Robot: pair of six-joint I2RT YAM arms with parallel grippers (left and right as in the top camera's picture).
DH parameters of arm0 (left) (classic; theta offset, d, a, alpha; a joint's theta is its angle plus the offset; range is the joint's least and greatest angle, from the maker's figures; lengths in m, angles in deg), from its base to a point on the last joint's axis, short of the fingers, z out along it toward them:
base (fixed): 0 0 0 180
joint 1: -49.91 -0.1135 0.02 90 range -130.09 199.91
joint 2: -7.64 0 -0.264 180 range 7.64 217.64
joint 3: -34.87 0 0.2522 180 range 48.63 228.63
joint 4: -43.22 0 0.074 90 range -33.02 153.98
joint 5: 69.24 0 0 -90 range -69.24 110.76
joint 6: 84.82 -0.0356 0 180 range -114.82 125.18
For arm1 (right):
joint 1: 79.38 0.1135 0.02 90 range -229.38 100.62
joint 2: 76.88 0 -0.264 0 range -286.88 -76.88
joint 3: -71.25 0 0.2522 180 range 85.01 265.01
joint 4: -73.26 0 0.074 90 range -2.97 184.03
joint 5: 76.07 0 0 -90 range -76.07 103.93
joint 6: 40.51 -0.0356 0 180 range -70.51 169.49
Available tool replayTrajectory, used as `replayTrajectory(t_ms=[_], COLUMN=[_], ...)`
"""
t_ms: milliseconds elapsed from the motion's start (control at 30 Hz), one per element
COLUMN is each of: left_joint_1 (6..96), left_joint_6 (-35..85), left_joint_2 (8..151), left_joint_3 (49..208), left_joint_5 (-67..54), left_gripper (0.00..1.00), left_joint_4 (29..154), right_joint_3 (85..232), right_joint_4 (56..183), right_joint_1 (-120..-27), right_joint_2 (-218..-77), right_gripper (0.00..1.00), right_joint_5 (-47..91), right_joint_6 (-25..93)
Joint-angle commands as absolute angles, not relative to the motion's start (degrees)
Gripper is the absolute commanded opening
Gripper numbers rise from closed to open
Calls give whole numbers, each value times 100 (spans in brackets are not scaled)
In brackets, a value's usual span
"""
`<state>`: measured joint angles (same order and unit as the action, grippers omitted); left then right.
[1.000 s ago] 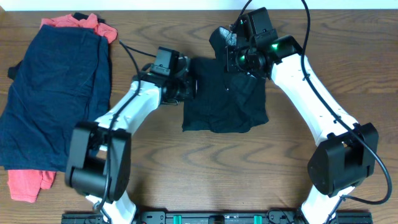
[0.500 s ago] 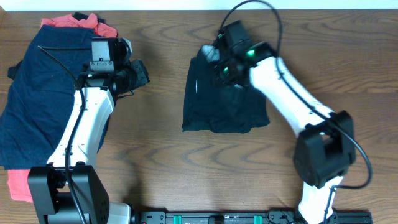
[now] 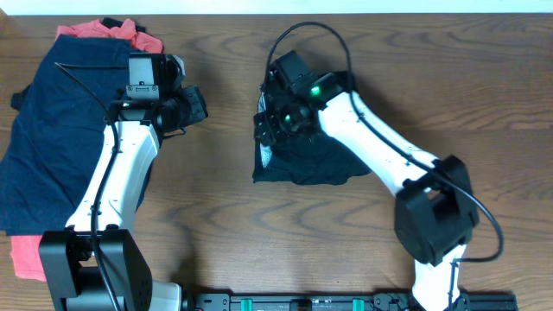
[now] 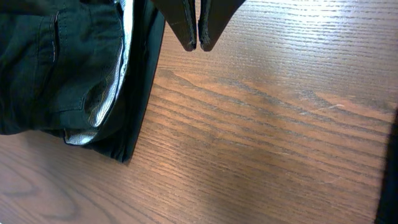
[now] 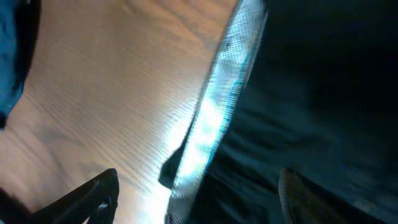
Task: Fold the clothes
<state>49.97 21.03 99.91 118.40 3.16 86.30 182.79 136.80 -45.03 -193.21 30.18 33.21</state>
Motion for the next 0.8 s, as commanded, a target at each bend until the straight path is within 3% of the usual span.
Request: replayTrajectory(t_ms=[0,767], left_joint_1=[4988,4988], left_joint_6=[1983,1981], left_joint_2=[10046,10090], left_joint_3=[11808,11805], left_joint_5=[373,504], left_gripper=[7,15], left_joint_4=[8676,8912], right_joint_3=[18465,17459], right_joint_4=[13829,13643], right_joint_1=[-4702,-4058], right_joint_2=[-18936,-19498], right_gripper=[79,79], right_joint_5=[2543,2139], right_joint_6=[3389,3538])
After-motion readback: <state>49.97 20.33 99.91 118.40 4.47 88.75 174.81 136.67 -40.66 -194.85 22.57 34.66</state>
